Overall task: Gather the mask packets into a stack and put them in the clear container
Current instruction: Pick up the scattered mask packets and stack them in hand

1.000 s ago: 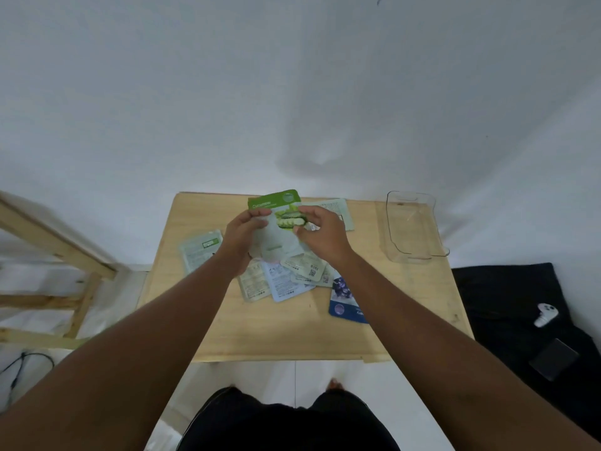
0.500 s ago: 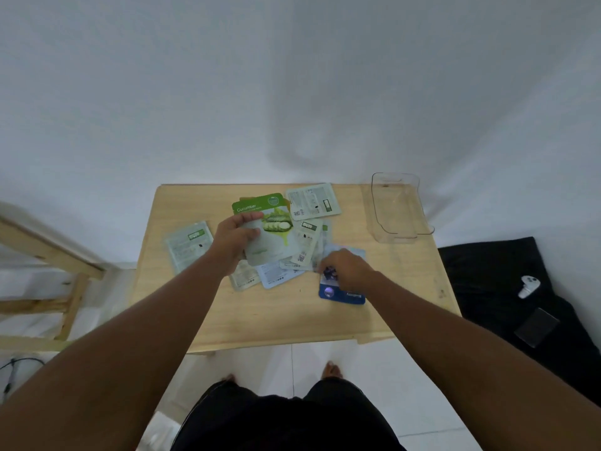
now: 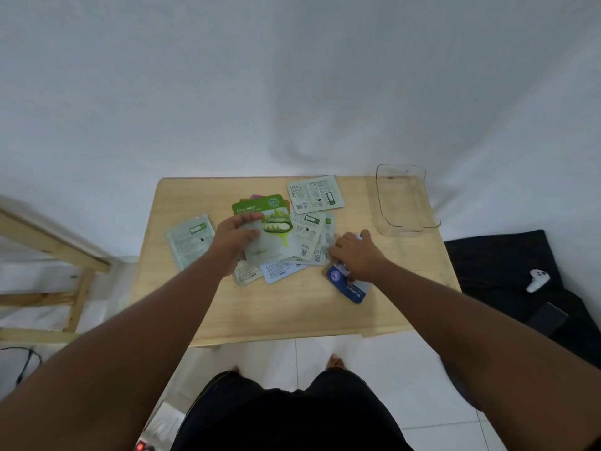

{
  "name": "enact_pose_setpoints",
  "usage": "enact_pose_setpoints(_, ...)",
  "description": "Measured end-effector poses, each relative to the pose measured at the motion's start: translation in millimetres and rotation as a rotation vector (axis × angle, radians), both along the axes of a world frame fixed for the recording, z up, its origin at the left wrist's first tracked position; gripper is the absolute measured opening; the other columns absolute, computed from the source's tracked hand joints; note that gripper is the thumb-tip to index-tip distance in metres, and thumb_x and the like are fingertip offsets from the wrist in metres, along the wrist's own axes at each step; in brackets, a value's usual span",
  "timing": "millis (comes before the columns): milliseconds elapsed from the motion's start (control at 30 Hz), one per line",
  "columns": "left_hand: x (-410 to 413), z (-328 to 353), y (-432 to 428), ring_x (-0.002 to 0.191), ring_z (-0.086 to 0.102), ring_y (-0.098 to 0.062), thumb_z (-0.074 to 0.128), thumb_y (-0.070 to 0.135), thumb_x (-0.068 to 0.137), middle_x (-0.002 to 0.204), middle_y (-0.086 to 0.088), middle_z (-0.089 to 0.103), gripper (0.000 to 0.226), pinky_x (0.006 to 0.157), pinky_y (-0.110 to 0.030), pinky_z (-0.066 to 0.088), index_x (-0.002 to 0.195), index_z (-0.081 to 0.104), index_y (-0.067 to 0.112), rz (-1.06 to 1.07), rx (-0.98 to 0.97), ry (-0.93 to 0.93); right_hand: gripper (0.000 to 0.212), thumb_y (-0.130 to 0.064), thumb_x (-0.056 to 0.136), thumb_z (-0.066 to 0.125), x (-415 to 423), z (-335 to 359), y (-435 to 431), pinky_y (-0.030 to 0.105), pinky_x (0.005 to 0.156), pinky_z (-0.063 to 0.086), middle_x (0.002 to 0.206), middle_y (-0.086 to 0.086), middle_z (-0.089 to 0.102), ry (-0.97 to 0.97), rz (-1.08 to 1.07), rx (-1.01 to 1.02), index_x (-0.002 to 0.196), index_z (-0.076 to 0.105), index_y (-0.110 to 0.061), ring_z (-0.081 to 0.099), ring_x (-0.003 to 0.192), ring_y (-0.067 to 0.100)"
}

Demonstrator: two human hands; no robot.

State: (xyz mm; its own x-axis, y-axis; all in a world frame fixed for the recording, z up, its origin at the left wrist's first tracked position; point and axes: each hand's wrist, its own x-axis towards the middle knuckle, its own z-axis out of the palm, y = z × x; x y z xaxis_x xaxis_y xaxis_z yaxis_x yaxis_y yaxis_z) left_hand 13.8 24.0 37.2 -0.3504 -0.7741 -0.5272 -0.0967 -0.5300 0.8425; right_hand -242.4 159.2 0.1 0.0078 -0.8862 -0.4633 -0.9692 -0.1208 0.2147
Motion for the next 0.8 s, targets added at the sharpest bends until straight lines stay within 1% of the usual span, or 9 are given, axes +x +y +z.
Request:
enact_pose_setpoints(100, 0.7, -1.2, 1.8, 0.099, 0.063, -0.032, 0.057, -0.008, 0.089, 0.116, -0.011, 0.065, 0.034, 0.088, -0.064, 0.050, 0.101, 0.072, 0.020, -0.012, -0.006, -0.006, 0.045, -0.037, 0.082, 0.069, -7.4, 1.8, -6.8, 0.053, 0.105, 0.029, 0.112, -0.001, 0.063, -0.012, -0.051, -0.035, 0.120, 0.050, -0.022, 0.057, 0.110, 0.025)
enact_pose_setpoints(167, 0.5, -0.5, 1.7, 0.100, 0.063, -0.033, 0.056, -0.009, 0.089, 0.119, -0.012, 0.065, 0.036, 0.088, -0.065, 0.050, 0.100, 0.073, 0.021, -0.015, -0.012, -0.004, 0.035, -0.031, 0.086, 0.067, -13.4, 7.1, -13.6, 0.050, 0.103, 0.037, 0.097, -0.004, 0.069, -0.171, -0.191, -0.119, 0.115, 0.049, -0.023, 0.066, 0.096, 0.024)
enact_pose_setpoints(233, -0.4, 0.5, 0.7, 0.100, 0.063, -0.035, 0.056, -0.009, 0.088, 0.121, -0.012, 0.064, 0.037, 0.087, -0.064, 0.052, 0.097, 0.074, 0.022, 0.005, -0.010, 0.000, 0.038, -0.023, 0.091, 0.066, -19.0, 20.2, -21.7, 0.042, 0.078, 0.058, 0.086, -0.001, 0.071, -0.439, -0.373, -0.209, 0.123, 0.046, -0.022, 0.070, 0.076, 0.022)
enact_pose_setpoints(300, -1.9, 0.4, -1.1, 0.100, 0.063, -0.036, 0.056, -0.009, 0.088, 0.123, -0.014, 0.063, 0.037, 0.083, -0.061, 0.054, 0.094, 0.074, 0.022, 0.037, -0.004, 0.014, 0.041, -0.018, 0.095, 0.064, -24.2, 35.7, -30.3, 0.034, 0.057, 0.060, 0.079, 0.003, 0.068, -0.651, -0.510, -0.384, 0.128, 0.041, -0.019, 0.069, 0.064, 0.023)
enact_pose_setpoints(467, -9.4, 0.7, -5.2, 0.101, 0.062, -0.041, 0.057, -0.010, 0.084, 0.122, -0.017, 0.063, 0.040, 0.083, -0.065, 0.053, 0.078, 0.076, 0.025, 0.081, 0.018, 0.038, 0.062, -0.016, 0.082, 0.079, -21.4, 72.8, -49.5, 0.018, 0.064, 0.057, 0.094, 0.000, 0.072, -1.146, -0.783, -0.887, 0.128, 0.039, -0.028, 0.071, 0.072, 0.010)
enact_pose_setpoints(533, -13.8, 4.2, -4.7, 0.095, 0.062, -0.037, 0.058, -0.008, 0.084, 0.113, -0.013, 0.063, 0.040, 0.075, -0.057, 0.056, 0.073, 0.074, 0.026, 0.081, 0.013, 0.037, 0.057, -0.021, 0.081, 0.081, -13.5, 82.0, -53.9, 0.029, 0.070, 0.061, 0.104, 0.002, 0.073, -1.314, -0.809, -0.945, 0.124, 0.044, -0.030, 0.075, 0.084, 0.016)
enact_pose_setpoints(600, -18.4, 7.7, -4.3, 0.087, 0.058, -0.032, 0.057, -0.008, 0.083, 0.101, -0.007, 0.061, 0.041, 0.063, -0.040, 0.052, 0.068, 0.073, 0.027, 0.069, 0.004, 0.038, 0.039, -0.024, 0.084, 0.079, -4.1, 84.8, -59.5, 0.038, 0.080, 0.061, 0.109, -0.002, 0.071, -1.309, -0.796, -0.921, 0.118, 0.060, -0.021, 0.072, 0.096, 0.019)
enact_pose_setpoints(700, -21.6, 9.9, -4.4, 0.087, 0.056, -0.031, 0.054, -0.011, 0.079, 0.094, -0.008, 0.060, 0.043, 0.064, -0.035, 0.047, 0.062, 0.071, 0.025, 0.060, 0.032, 0.070, 0.018, -0.021, 0.089, 0.073, 15.7, 76.4, -66.6, 0.041, 0.090, 0.058, 0.108, -0.003, 0.072, -1.240, -0.738, -0.730, 0.106, 0.075, -0.016, 0.071, 0.098, 0.017)
enact_pose_setpoints(800, -22.7, 13.3, -3.8, 0.083, 0.060, -0.031, 0.049, -0.012, 0.080, 0.092, -0.009, 0.065, 0.042, 0.062, -0.033, 0.051, 0.063, 0.068, 0.022, 0.044, 0.049, 0.080, 0.021, -0.015, 0.093, 0.066, 38.9, 64.2, -69.3, 0.010, 0.084, 0.051, 0.118, 0.002, 0.072, -1.183, -0.763, -0.630, 0.112, 0.074, -0.016, 0.065, 0.100, 0.010)
